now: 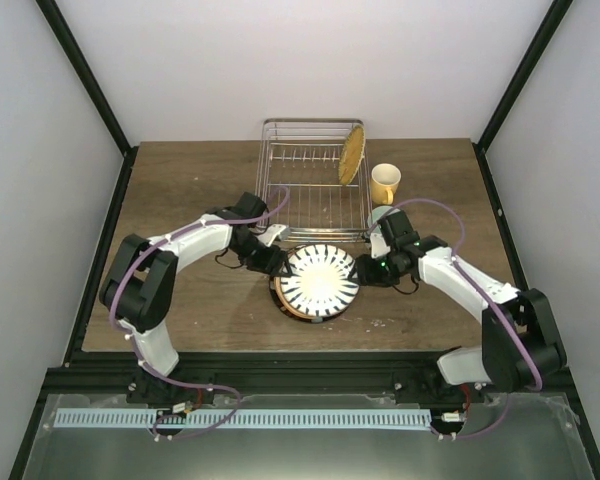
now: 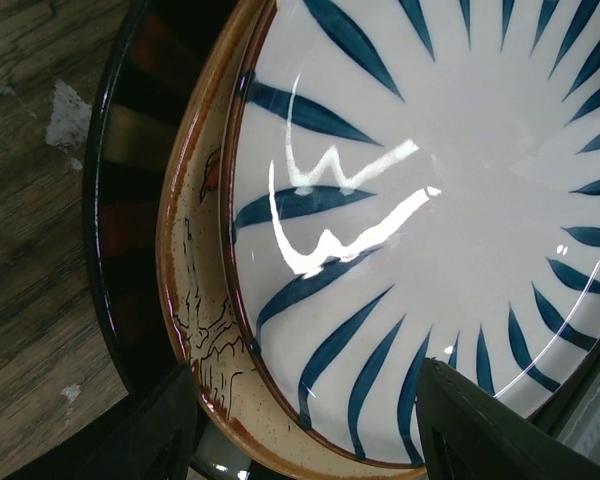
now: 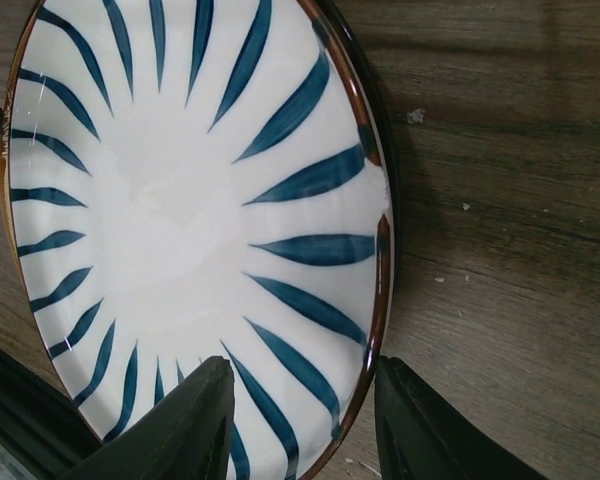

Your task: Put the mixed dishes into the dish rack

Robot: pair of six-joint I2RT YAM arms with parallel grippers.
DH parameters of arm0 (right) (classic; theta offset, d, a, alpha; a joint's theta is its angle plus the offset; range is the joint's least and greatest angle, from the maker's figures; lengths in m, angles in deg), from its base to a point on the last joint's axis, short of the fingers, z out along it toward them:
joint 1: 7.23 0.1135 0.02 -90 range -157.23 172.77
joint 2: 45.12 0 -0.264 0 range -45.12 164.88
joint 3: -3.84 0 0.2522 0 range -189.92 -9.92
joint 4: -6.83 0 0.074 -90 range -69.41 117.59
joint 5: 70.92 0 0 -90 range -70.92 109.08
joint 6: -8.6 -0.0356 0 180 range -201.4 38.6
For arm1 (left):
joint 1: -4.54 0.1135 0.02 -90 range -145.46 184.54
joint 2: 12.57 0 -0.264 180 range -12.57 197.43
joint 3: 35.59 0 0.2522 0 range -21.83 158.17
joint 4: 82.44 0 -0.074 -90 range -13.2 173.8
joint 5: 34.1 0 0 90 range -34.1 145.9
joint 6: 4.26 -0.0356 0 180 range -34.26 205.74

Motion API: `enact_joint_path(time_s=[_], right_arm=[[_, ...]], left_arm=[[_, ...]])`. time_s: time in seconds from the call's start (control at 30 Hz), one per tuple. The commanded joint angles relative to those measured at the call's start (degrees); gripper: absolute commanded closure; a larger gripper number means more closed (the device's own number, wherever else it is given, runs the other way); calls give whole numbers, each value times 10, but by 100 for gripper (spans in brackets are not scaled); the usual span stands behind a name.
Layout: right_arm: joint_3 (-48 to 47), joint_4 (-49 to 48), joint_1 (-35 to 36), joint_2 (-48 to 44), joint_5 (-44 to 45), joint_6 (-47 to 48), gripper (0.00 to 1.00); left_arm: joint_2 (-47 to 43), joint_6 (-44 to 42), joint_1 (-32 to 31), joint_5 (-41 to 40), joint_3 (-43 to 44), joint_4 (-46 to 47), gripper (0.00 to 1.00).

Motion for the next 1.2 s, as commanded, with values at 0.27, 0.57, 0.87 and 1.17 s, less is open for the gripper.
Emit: enact_joint_path(time_s=[0.27, 0.57, 0.87, 1.17], right_arm=[[1, -47, -3, 30, -1, -6, 75], [-12, -62, -2, 59, 0, -3, 92], [-85, 23, 1, 22, 62, 22, 99], [-103, 48, 1, -17, 50, 41, 99]], left_arm=[[20, -11, -17, 40, 15, 12, 39], [12, -12, -18, 39, 17, 7, 39], [-36, -26, -17, -41, 17, -19, 39], [-66, -31, -11, -24, 12, 12, 38]])
